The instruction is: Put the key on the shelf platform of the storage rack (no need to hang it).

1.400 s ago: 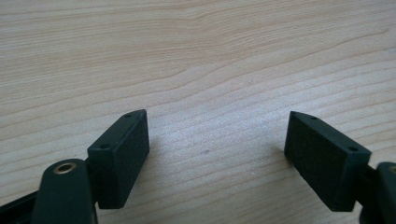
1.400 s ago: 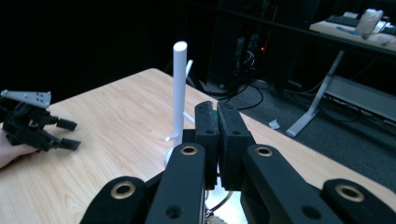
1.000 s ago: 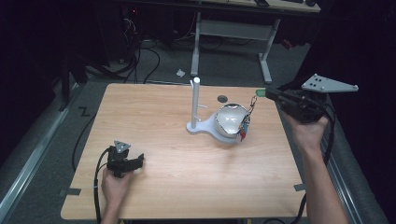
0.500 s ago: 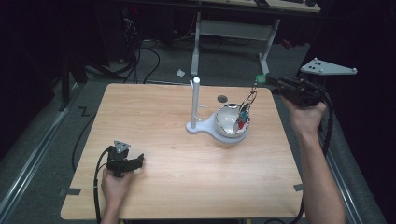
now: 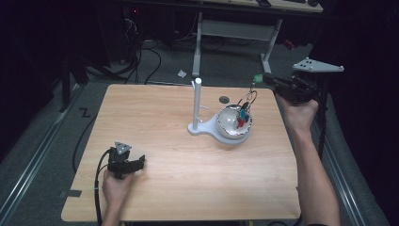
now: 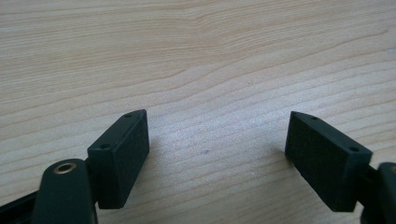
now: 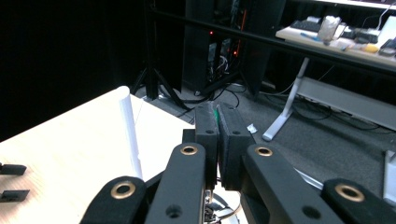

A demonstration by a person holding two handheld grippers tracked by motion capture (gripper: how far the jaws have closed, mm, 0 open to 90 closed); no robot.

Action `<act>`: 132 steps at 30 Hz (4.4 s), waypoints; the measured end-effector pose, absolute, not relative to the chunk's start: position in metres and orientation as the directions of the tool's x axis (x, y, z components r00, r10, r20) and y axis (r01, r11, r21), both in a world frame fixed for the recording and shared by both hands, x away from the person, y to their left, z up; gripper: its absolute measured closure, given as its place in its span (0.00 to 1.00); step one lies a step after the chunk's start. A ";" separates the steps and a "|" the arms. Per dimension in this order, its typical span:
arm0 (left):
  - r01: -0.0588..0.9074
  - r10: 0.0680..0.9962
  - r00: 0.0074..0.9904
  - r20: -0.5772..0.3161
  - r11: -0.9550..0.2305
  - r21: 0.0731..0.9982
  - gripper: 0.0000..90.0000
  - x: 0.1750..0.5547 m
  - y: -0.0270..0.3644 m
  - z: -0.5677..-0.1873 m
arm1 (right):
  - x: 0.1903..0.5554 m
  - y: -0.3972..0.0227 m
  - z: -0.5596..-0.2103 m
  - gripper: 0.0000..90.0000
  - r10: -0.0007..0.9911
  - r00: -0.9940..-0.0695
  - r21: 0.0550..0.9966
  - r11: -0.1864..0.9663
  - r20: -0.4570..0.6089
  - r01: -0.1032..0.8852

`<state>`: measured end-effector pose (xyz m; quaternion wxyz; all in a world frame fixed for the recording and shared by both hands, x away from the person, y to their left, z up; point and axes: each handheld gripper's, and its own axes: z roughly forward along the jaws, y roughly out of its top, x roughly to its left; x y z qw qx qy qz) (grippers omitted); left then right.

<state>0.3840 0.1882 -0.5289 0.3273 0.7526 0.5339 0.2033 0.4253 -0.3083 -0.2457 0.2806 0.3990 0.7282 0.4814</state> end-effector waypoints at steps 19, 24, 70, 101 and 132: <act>0.671 0.936 0.349 -0.039 -0.220 0.708 0.25 0.384 0.188 -0.529 | 0.434 -0.302 -0.292 0.99 0.850 -0.526 0.888 0.236 0.008 0.395; 0.671 0.936 0.349 -0.039 -0.220 0.708 0.25 0.384 0.188 -0.529 | 0.435 -0.299 -0.303 0.99 0.848 -0.530 0.876 0.252 0.004 0.410; 0.670 0.937 0.348 -0.041 -0.218 0.709 0.25 0.384 0.188 -0.529 | 0.450 -0.287 -0.397 0.98 0.858 -0.513 0.747 0.314 0.042 0.586; 0.670 0.937 0.348 -0.041 -0.218 0.709 0.25 0.384 0.188 -0.529 | 0.440 -0.288 -0.403 0.58 0.881 -0.471 0.741 0.281 0.054 0.610; 0.670 0.936 0.349 -0.037 -0.221 0.709 0.25 0.384 0.188 -0.529 | 0.380 -0.316 -0.362 0.57 0.890 -0.451 0.829 0.204 0.064 0.521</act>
